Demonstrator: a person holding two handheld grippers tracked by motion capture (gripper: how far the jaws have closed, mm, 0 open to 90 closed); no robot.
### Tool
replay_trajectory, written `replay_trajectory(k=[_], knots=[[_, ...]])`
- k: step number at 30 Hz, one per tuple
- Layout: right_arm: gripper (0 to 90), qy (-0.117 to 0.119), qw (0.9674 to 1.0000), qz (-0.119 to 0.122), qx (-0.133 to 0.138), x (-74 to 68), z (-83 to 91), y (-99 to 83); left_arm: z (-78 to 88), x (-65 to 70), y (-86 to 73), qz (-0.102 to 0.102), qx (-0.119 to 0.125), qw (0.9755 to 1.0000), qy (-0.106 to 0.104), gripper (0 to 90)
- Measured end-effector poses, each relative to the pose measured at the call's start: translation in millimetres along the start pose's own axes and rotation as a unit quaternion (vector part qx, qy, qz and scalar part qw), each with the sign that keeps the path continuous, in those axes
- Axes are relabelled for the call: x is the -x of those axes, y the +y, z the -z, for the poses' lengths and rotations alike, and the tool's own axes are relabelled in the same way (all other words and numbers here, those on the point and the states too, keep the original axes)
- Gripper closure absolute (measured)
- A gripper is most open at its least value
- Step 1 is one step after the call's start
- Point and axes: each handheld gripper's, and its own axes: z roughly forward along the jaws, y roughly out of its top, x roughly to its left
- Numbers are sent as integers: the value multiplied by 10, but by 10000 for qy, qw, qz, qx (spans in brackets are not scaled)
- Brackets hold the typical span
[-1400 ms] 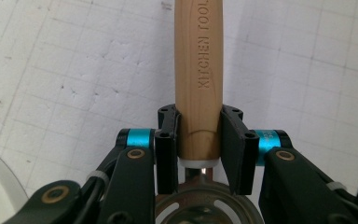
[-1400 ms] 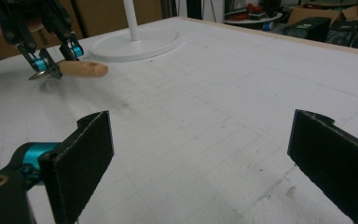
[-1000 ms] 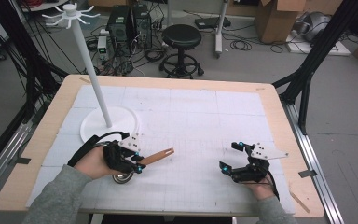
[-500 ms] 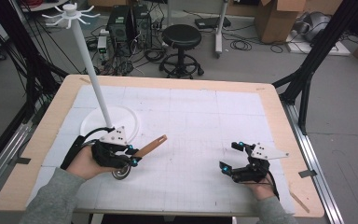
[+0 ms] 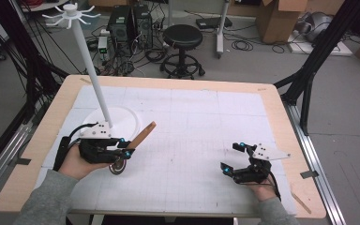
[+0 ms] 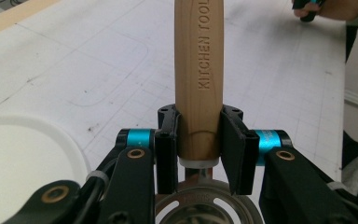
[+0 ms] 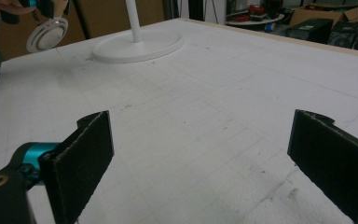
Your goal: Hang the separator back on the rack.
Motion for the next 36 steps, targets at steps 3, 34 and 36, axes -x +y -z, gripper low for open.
replay_trajectory(k=[3,34,36], knots=[[61,2,10000,-2,3,0,0,0,57,-32,-19,63,108,9999,76,686],[61,-5,10000,-18,8,3,6,1,613,-273,-163,460,907,9914,825,686],[61,1,10000,-1,14,6,0,0,647,-284,-168,481,966,9904,868,687]])
